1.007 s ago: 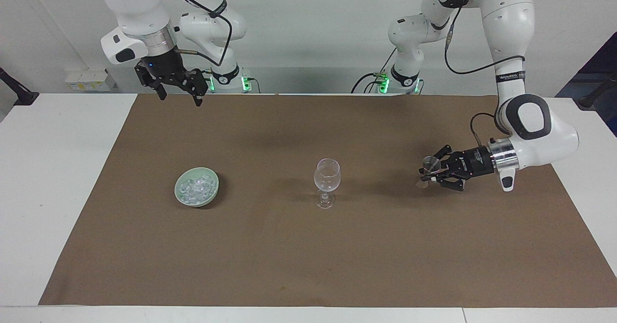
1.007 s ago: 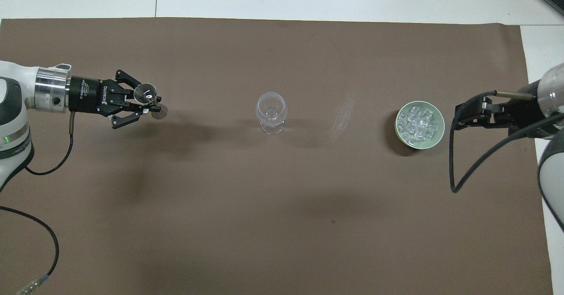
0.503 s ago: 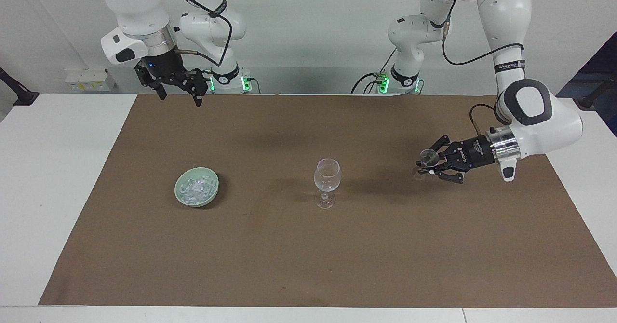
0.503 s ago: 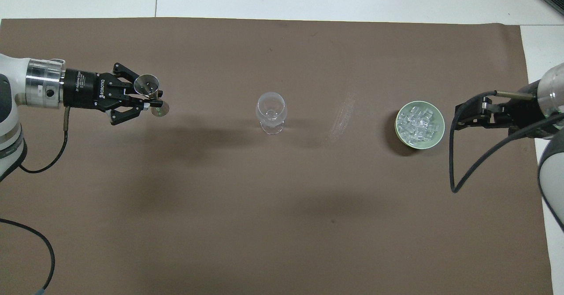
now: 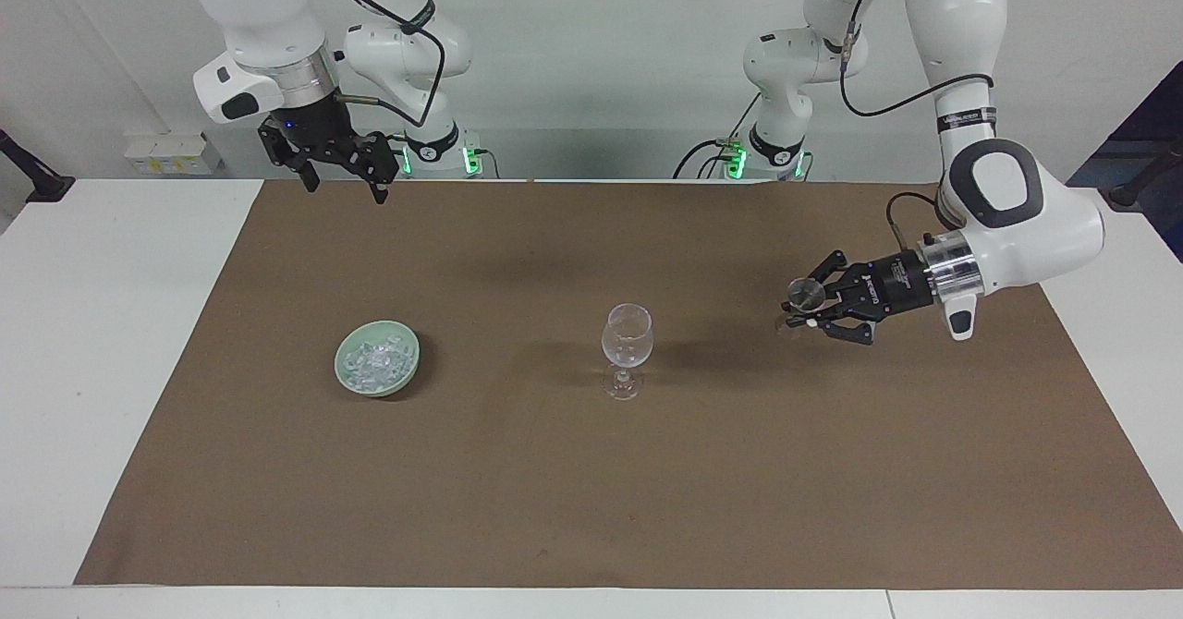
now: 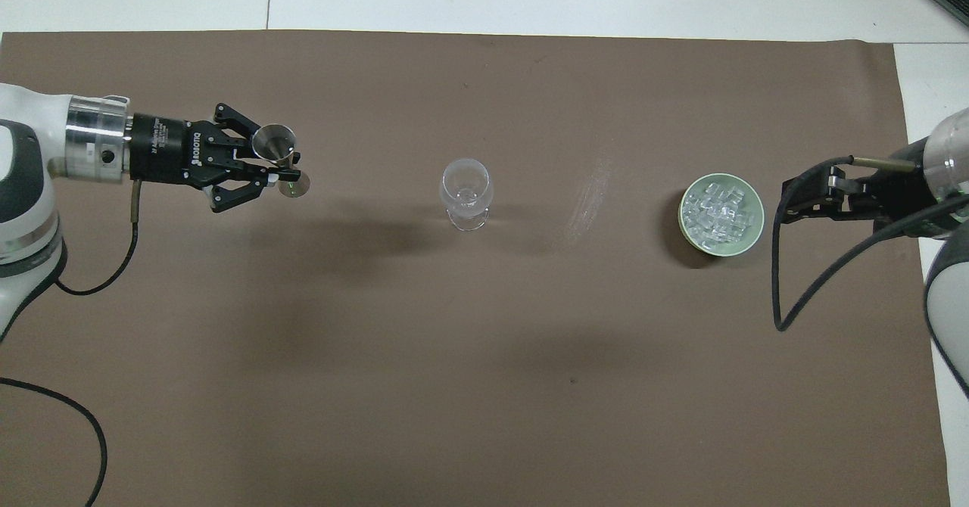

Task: Pour wine and add ice with both arms
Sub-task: 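Carry the silver cup with the left gripper toward the clear glass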

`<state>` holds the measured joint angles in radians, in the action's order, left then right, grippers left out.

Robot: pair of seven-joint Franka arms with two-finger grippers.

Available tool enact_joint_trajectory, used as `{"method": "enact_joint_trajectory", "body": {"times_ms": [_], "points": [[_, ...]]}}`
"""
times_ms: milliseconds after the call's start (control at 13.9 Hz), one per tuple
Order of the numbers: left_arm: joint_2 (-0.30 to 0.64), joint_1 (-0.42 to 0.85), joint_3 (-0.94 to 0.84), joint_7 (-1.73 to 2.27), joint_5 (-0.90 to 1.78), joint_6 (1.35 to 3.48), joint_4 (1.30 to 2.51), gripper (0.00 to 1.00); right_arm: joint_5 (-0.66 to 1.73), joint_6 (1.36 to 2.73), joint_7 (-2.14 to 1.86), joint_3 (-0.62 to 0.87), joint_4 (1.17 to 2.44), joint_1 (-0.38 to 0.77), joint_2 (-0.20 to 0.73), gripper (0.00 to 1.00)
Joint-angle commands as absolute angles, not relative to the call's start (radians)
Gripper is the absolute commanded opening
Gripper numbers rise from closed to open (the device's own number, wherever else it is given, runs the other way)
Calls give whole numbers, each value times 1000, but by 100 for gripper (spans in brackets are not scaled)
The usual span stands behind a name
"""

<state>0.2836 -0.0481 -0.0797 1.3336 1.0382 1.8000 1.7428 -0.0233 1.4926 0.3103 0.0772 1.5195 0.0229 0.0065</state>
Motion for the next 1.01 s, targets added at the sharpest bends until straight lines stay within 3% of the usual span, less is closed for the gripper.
{"method": "enact_joint_trajectory", "body": {"times_ms": [0, 935], "points": [[252, 28, -67, 1347, 1058, 1881, 1790, 0, -3, 1491, 295, 84, 1522, 6, 3, 100], [245, 227, -66, 1446, 1060, 2068, 1787, 0, -3, 1491, 295, 84, 1522, 6, 3, 100]]}}
